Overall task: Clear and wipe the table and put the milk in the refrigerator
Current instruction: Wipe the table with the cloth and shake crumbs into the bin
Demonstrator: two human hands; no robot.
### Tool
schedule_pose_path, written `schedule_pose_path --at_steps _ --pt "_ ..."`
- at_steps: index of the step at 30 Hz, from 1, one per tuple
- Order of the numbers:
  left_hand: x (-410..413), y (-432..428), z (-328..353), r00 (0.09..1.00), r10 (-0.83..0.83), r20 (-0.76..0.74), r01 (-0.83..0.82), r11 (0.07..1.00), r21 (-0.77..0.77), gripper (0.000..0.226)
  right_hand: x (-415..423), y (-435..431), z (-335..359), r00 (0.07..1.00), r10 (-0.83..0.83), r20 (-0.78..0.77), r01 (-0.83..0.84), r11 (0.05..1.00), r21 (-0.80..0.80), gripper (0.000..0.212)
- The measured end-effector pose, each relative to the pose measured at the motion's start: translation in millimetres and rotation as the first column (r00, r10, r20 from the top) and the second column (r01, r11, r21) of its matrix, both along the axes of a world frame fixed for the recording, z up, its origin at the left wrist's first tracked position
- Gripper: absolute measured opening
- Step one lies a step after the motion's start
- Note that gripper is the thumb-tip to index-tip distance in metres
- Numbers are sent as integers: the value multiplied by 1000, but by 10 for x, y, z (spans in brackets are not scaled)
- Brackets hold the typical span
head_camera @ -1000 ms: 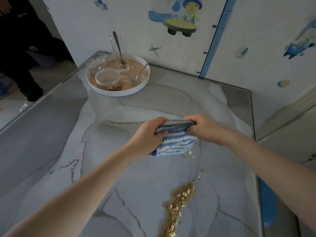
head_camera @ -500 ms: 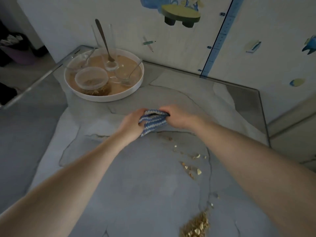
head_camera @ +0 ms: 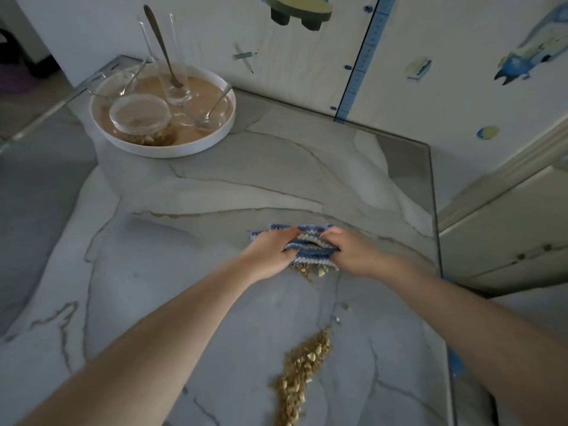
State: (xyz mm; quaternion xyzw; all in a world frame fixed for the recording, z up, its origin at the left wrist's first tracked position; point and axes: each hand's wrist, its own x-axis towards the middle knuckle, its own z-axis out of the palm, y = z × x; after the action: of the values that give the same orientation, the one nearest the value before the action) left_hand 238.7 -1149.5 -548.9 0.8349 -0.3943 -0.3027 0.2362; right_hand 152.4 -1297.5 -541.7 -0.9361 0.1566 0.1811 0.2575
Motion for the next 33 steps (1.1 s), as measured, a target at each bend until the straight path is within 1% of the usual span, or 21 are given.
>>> schedule_pose_path --at_steps 5,9,12,18,24,27,29,30,31,33 --pt "-470 186 120 999 -11 -53 15 998 68 35 -556 269 6 999 -33 -37 34 999 24 32" --pt "-829 477 134 995 14 -100 -6 997 73 33 -905 503 10 998 19 -58 -17 999 29 33" --pt "-1060 687 149 993 45 -108 -39 998 56 34 -1083 674 31 997 54 -47 -52 997 50 34" --pt "-1572 1127 143 989 111 -99 -108 994 34 28 -1435 1042 92 987 155 -41 -152 986 67 36" --pt "-1965 1403 189 981 156 -115 -155 988 9 27 -1734 1292 155 974 217 -71 -210 972 102 37" --pt "-2121 1513 205 971 186 -153 -187 982 5 26 -1866 1385 192 962 249 -109 -236 965 114 34" --pt "-2182 1553 218 956 203 -211 -207 978 4 23 -1906 1409 228 952 276 -132 -259 957 128 25" --pt "-2205 1580 227 949 210 -235 -215 977 4 22 -1933 1447 250 954 270 -131 -249 956 153 21" --pt "-2204 1576 251 943 221 -249 -231 973 -10 22 -1935 1464 280 961 248 -121 -224 958 181 20" --pt "-2184 1544 322 929 257 -267 -286 955 -75 23 -1924 1493 334 982 181 -46 -167 963 211 30"
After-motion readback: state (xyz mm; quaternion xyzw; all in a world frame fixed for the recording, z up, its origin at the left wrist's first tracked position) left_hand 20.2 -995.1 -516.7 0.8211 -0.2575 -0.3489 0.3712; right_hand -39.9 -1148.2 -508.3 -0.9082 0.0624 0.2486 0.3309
